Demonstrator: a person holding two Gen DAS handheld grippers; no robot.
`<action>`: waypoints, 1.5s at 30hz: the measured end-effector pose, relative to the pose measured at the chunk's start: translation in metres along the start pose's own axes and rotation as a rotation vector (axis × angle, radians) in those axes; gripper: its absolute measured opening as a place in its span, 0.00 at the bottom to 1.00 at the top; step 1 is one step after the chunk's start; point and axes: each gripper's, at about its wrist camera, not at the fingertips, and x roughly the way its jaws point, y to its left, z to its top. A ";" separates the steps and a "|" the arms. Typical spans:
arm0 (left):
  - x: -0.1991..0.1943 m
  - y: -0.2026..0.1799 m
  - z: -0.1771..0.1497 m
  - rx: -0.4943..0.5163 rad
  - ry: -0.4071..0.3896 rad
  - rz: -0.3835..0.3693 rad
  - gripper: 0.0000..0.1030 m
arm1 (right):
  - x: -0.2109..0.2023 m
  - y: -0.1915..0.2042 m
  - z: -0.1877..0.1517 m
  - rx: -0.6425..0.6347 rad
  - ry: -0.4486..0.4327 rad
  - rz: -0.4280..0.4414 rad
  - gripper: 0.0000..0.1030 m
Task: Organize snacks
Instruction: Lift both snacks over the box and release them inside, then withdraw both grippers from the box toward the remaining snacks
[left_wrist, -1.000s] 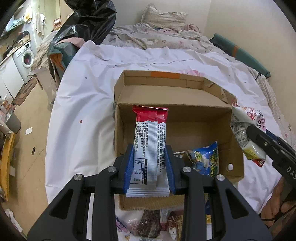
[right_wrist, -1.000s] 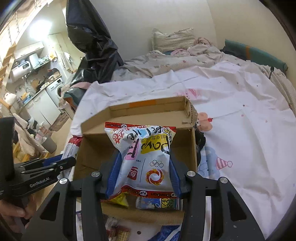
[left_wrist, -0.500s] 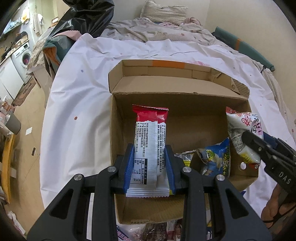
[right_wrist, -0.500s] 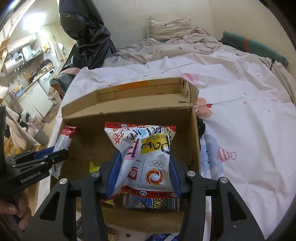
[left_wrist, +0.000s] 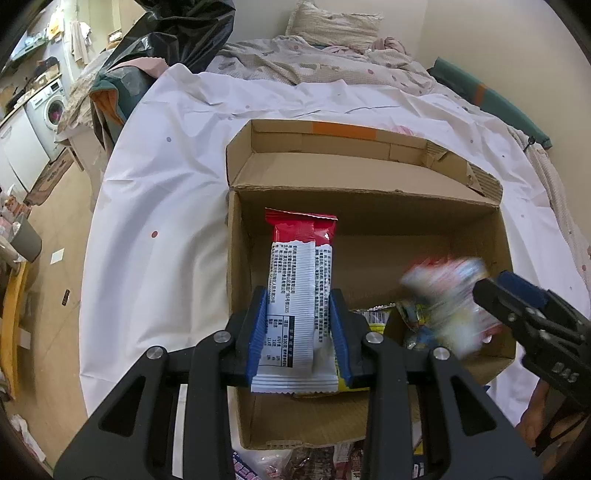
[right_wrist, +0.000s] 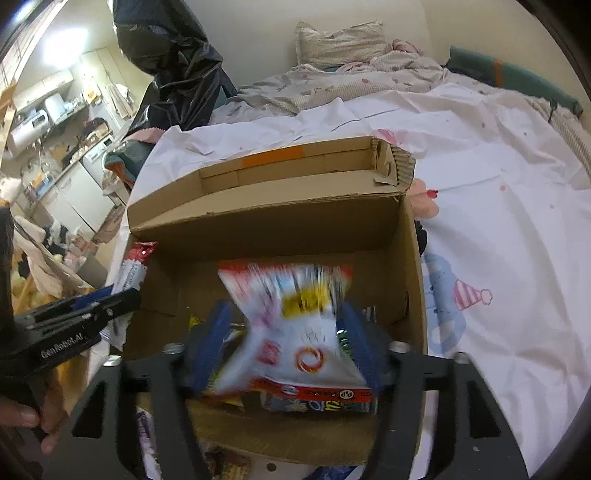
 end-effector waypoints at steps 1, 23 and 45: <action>-0.001 0.000 0.000 0.001 0.001 -0.005 0.39 | -0.003 0.000 0.000 0.004 -0.014 -0.004 0.82; -0.014 -0.002 -0.003 0.000 -0.055 -0.006 0.81 | -0.005 0.003 0.002 -0.004 -0.016 0.003 0.86; -0.065 0.017 -0.038 -0.028 -0.095 -0.012 0.81 | -0.061 0.005 -0.034 0.028 -0.025 0.015 0.86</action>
